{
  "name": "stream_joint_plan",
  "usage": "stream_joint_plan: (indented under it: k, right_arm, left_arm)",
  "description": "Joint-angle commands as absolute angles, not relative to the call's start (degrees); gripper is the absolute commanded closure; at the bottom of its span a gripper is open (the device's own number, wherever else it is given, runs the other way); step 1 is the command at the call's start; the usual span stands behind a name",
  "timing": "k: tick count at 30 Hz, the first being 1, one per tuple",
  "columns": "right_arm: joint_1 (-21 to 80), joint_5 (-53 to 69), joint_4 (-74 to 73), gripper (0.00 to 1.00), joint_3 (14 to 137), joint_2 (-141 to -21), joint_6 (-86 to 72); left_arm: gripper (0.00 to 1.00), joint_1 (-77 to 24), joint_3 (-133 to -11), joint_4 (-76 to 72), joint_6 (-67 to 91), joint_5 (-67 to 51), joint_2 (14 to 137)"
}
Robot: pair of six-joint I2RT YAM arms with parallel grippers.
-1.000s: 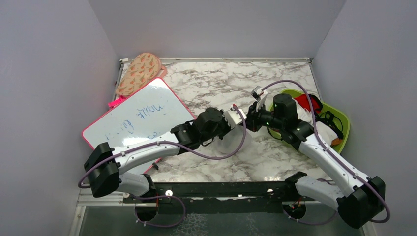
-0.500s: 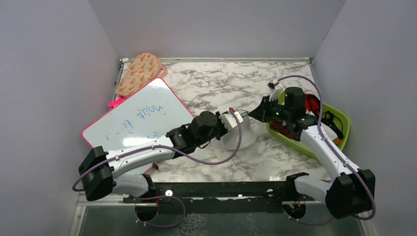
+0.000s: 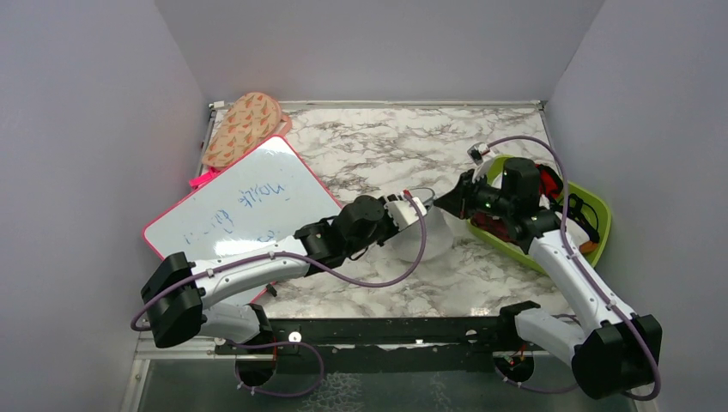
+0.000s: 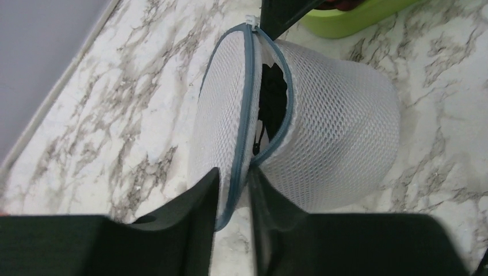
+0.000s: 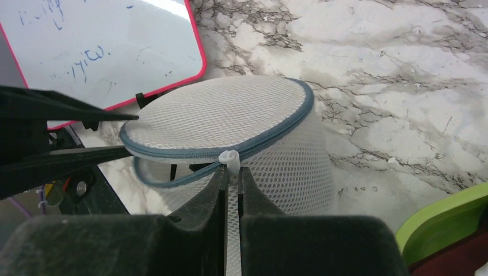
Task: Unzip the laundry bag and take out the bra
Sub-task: Unzip the laundry bag at the center of the board.
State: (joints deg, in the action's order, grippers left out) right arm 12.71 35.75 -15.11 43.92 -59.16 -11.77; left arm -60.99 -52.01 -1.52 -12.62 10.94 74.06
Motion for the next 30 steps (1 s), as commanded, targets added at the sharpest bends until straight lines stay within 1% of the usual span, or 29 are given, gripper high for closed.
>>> stream_joint_plan:
  k: [1,3,5,11,14,18,20,26,30]
  right_arm:
    - [14.5,37.82,-12.79,0.99,44.09,-58.05,-10.22]
    - [15.85,37.24,-12.47,0.99,43.97,-57.77,-9.99]
    - [17.18,36.65,-12.37,0.99,44.0,-57.73,-9.8]
    - [20.26,34.75,-13.29,0.99,44.64,-58.03,-8.89]
    - [20.92,34.4,-13.38,0.99,44.78,-58.16,-8.78]
    - [21.97,34.18,-12.8,0.99,44.81,-58.55,-9.2]
    - [22.6,34.04,-12.75,0.99,45.1,-58.89,-9.31]
    - [24.69,32.84,-13.25,0.99,45.43,-58.81,-9.46]
    - [25.99,32.71,-13.01,0.99,44.68,-58.65,-9.96]
  left_arm:
    - [0.68,-61.08,-54.27,-1.42,-12.22,11.46,74.18]
    - [0.56,-61.08,-53.82,-2.27,-11.74,10.19,73.49]
    - [0.5,-61.13,-53.55,-2.54,-11.26,8.92,72.87]
    - [0.49,-61.38,-53.36,-3.29,-10.08,10.19,72.16]
    - [0.54,-61.65,-53.76,-2.72,-10.45,10.66,72.47]
    - [0.55,-63.03,-53.96,-2.26,-11.13,11.93,73.91]
    - [0.57,-63.69,-54.33,-1.84,-11.55,13.37,75.04]
    - [0.71,-64.47,-56.15,0.0,-12.09,19.6,78.25]
    - [0.79,-64.72,-55.98,-0.26,-12.33,20.13,78.29]
